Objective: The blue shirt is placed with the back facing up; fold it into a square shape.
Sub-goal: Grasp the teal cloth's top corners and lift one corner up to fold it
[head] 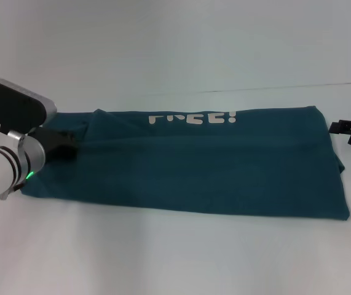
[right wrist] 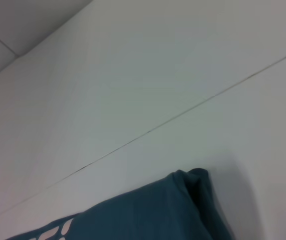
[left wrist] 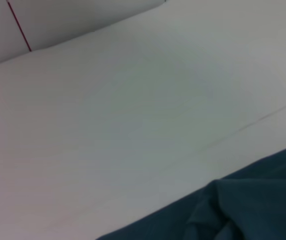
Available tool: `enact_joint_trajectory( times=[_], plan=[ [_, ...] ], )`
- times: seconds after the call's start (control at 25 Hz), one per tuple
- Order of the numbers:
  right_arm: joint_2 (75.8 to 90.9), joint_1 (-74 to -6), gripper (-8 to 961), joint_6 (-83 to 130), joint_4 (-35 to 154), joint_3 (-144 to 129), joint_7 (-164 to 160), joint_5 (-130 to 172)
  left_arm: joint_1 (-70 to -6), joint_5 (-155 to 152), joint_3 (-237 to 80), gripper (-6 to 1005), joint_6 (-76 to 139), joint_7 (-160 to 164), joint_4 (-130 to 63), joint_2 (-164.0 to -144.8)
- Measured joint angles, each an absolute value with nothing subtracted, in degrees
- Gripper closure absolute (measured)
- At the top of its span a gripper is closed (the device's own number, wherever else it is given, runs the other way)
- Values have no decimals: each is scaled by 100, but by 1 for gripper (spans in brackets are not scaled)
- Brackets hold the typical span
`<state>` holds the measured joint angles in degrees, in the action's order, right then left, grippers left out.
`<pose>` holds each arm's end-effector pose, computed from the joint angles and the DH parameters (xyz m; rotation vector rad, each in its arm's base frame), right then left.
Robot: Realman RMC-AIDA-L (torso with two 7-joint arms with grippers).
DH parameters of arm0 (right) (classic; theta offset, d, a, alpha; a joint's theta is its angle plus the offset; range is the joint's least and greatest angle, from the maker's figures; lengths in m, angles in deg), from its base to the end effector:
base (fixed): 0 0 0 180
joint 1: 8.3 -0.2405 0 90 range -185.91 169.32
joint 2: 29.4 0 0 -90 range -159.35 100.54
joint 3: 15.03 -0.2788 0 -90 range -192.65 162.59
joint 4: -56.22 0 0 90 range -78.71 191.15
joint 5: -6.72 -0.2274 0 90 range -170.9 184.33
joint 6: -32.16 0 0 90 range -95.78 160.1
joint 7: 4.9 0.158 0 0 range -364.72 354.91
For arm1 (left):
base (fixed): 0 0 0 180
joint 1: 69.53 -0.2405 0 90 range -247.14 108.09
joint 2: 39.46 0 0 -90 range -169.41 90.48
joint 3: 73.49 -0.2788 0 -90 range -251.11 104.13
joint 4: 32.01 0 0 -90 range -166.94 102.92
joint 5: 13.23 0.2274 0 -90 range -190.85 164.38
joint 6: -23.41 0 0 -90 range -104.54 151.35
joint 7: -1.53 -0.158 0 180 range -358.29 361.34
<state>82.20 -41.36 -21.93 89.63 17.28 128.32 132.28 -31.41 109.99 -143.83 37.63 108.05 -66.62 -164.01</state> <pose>0.3887 0.4308 0.0624 -1.6731 1.6583 0.5576 -0.2854 0.4756 -0.0722 -2.0293 -0.6584 -0.0193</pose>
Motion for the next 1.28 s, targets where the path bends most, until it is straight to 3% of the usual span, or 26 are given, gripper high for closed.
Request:
enact_joint_trajectory(
  times=[0.24, 0.6, 1.0, 1.28],
  plan=[
    [8200, -4152, 346, -2138, 8870, 1773, 12860, 13231, -3193, 10999, -14365, 991, 3756, 10816, -6777, -16401],
    [8336, -4324, 372, -1707, 8725, 2030, 12802, 13246, -3177, 10999, -14356, 990, 3740, 10820, -6785, -16401],
    [8352, -4396, 400, -1625, 8663, 2096, 12786, 13239, -3174, 10999, -14353, 990, 3737, 10822, -6782, -16400],
    [8381, -4433, 701, -1572, 8660, 2178, 12680, 13237, -3191, 10999, -14342, 990, 3727, 10823, -6757, -16400]
  ],
)
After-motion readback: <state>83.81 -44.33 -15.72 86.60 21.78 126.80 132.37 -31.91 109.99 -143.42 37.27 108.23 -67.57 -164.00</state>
